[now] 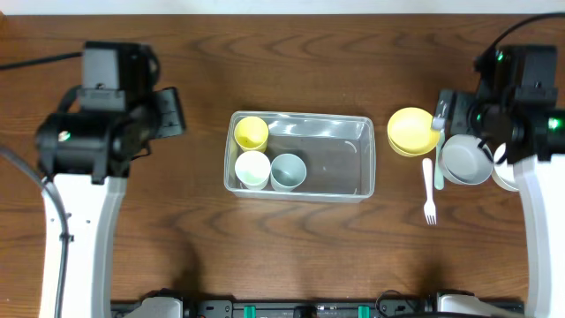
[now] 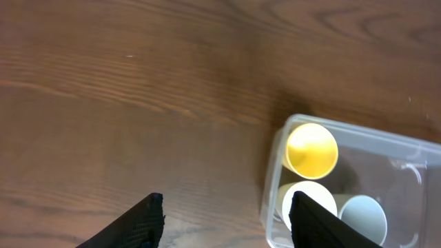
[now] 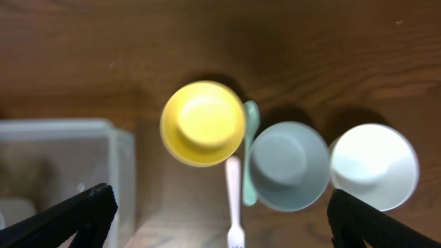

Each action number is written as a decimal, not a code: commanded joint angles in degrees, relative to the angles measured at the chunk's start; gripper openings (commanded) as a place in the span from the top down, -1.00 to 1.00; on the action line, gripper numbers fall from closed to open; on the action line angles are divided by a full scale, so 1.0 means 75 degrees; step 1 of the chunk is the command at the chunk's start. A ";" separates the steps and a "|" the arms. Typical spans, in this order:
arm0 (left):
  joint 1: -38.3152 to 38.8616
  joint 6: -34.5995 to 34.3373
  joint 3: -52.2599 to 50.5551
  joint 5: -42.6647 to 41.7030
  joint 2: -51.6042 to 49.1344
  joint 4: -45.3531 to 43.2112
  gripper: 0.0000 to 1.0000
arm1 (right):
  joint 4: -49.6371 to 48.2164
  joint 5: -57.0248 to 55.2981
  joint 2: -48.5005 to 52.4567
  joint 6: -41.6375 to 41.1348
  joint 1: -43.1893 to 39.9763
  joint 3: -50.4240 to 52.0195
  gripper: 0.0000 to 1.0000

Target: Pack container

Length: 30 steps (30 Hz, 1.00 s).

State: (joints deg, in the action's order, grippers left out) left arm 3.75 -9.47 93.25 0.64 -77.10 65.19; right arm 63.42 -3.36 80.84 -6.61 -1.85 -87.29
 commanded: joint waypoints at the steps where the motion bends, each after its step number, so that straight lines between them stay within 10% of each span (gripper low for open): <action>1: -0.0210 -0.0300 0.0154 0.0058 0.0076 0.0090 -0.21 | 0.0029 -0.0169 0.1160 0.0082 -0.0119 -0.0312 -0.99; 23: -0.0219 -0.0300 0.0096 0.0058 -0.0117 0.0248 -0.22 | -0.0446 -0.0146 0.5910 0.0606 -0.0283 -0.1612 -0.98; 30: -0.0219 -0.0300 0.0096 0.0061 -0.0117 0.0277 -0.22 | -0.0443 -0.0093 0.6126 0.0606 -0.0283 -0.1609 -0.32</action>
State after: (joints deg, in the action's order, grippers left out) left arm 2.35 -10.79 93.34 0.62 -77.58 66.94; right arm 60.20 -3.99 126.87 -2.33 -3.79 -98.00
